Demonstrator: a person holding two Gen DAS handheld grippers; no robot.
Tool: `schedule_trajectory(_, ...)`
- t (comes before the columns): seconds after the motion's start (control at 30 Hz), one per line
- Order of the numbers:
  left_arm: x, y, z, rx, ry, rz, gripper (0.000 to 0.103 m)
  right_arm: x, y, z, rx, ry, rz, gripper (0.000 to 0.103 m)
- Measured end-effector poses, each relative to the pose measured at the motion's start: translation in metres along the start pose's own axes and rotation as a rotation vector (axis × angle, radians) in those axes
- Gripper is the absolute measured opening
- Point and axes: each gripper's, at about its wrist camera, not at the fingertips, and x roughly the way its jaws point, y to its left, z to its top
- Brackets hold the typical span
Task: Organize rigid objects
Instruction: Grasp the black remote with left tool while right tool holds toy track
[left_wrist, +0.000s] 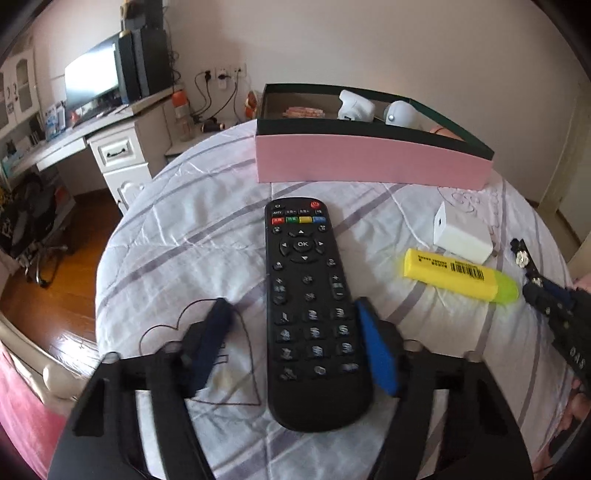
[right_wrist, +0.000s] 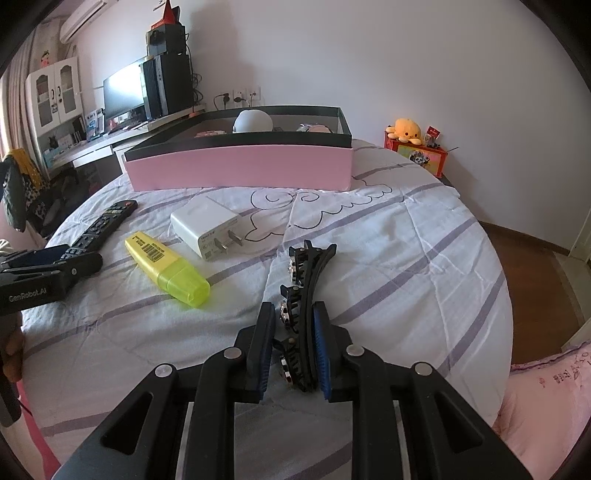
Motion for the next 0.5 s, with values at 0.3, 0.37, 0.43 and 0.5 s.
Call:
schedule_trajectory(0.3, -0.023, -0.007, -0.020, 0.075, 0.009, -0.037, 0.045, -0.003, 0.004, -0.001, -0.001, 0.004, -0.015, 0.020)
schedule_trajectory(0.37, -0.029, -0.011, -0.026, 0.104, 0.010, -0.042, 0.045, -0.007, 0.007, -0.003, -0.009, 0.011, -0.017, 0.020)
schedule_trajectory(0.43, -0.035, -0.013, -0.031, 0.120, 0.009, -0.047, 0.045, -0.011, 0.010, -0.006, -0.017, 0.022, -0.004, 0.020)
schedule_trajectory(0.5, -0.035, -0.010, -0.032, 0.112, 0.009, -0.055, 0.046, -0.013, 0.011, -0.007, -0.014, 0.021, 0.002, 0.020)
